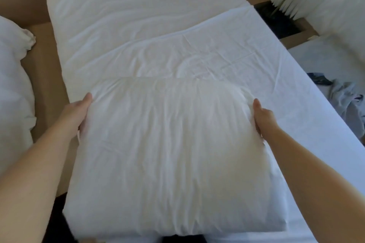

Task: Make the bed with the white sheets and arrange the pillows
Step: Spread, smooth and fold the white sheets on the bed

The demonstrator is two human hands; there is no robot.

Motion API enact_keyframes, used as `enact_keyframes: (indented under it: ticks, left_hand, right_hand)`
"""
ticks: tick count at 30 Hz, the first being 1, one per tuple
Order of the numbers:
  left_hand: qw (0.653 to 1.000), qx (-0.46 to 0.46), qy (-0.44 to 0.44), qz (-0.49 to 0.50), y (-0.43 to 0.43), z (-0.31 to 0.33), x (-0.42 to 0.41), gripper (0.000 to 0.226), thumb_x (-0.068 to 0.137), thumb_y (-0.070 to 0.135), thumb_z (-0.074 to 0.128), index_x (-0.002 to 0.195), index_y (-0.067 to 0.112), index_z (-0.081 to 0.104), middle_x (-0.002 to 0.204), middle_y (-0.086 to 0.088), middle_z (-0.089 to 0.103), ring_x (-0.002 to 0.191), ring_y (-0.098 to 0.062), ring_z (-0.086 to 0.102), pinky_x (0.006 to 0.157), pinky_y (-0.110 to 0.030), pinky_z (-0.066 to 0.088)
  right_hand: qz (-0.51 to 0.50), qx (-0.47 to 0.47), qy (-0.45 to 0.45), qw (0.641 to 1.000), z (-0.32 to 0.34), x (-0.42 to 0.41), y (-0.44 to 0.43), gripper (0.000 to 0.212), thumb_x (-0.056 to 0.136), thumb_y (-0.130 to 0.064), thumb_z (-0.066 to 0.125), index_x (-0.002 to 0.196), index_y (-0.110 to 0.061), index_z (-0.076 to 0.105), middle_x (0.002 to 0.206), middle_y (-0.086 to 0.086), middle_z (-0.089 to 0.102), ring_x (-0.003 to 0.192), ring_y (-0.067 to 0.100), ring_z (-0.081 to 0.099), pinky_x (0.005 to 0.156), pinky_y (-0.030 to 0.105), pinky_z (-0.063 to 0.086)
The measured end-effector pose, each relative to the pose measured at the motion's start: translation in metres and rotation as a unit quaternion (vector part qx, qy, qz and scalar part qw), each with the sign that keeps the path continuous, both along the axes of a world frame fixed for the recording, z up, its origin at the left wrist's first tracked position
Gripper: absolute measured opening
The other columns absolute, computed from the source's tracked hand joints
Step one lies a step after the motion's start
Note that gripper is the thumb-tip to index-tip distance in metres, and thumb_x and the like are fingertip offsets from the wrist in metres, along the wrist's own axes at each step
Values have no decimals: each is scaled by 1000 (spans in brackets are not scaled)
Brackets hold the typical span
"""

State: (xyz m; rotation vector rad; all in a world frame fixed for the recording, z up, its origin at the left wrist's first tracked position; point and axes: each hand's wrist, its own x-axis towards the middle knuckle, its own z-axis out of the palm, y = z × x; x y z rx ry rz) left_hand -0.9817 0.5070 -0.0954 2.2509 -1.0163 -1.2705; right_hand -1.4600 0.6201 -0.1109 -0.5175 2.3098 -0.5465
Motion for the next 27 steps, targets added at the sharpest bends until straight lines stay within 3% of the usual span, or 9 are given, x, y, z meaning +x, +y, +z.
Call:
enact_keyframes:
  ticks: [2,4,6,8,11,16,19,22,27]
  left_hand:
    - [996,59,72,9,23,10,8,60,85,70,51,113,17,61,111,-5,62,101,-26,60,94,-38,46]
    - [992,109,60,-29,65,19,13,68,85,71,51,120,14,62,113,-6,64,101,-28,61,93,-39,47]
    - [992,113,49,-34,110,20,16,64,90,63,50,127,10,58,120,-7,61,104,-29,59,91,-36,43]
    - [995,90,31,-30,147,22,11,65,92,58,52,134,8,53,127,-10,57,114,-32,56,96,-35,41]
    - [999,20,-42,-11,162,28,8,69,93,56,50,138,4,48,134,-18,53,119,-37,52,103,-43,41]
    - [990,-40,-132,-20,160,46,17,59,97,51,42,120,0,60,118,-24,60,107,-38,55,90,-43,42]
    - [999,-23,-38,26,169,49,16,63,94,54,50,134,5,53,133,-15,55,118,-36,52,97,-42,40]
    - [990,63,120,41,190,44,30,73,82,54,66,140,12,48,137,-10,54,121,-32,52,104,-42,39]
    - [985,105,133,25,218,30,39,95,68,59,73,143,11,43,137,-10,53,124,-31,49,109,-44,36]
  right_hand:
    - [22,47,-71,996,14,3,22,74,91,-74,32,92,-6,63,94,15,62,90,30,59,90,35,42]
    - [27,80,-133,987,27,10,63,84,89,-75,35,128,-4,57,126,17,59,118,34,55,104,39,38]
    - [36,113,-145,982,32,20,99,84,92,-69,37,140,-1,48,140,19,51,129,35,48,107,39,35]
    - [67,122,-103,985,35,28,121,80,95,-63,37,137,4,48,140,23,50,129,37,47,107,40,35]
    - [109,76,21,991,48,34,130,65,102,-48,37,119,10,58,120,28,60,113,40,55,85,37,39]
    - [93,11,86,992,60,23,139,57,102,-47,37,96,4,63,101,25,64,97,39,58,78,41,41]
    - [22,-30,-93,995,58,20,153,62,93,-60,49,110,-2,64,99,13,65,90,31,60,80,41,49]
    - [48,-29,-299,953,54,14,193,84,70,-72,69,125,-10,57,114,6,70,104,23,66,92,39,51]
    - [68,-74,-293,951,53,38,218,76,68,-59,80,125,-13,59,113,5,71,104,23,67,88,38,55]
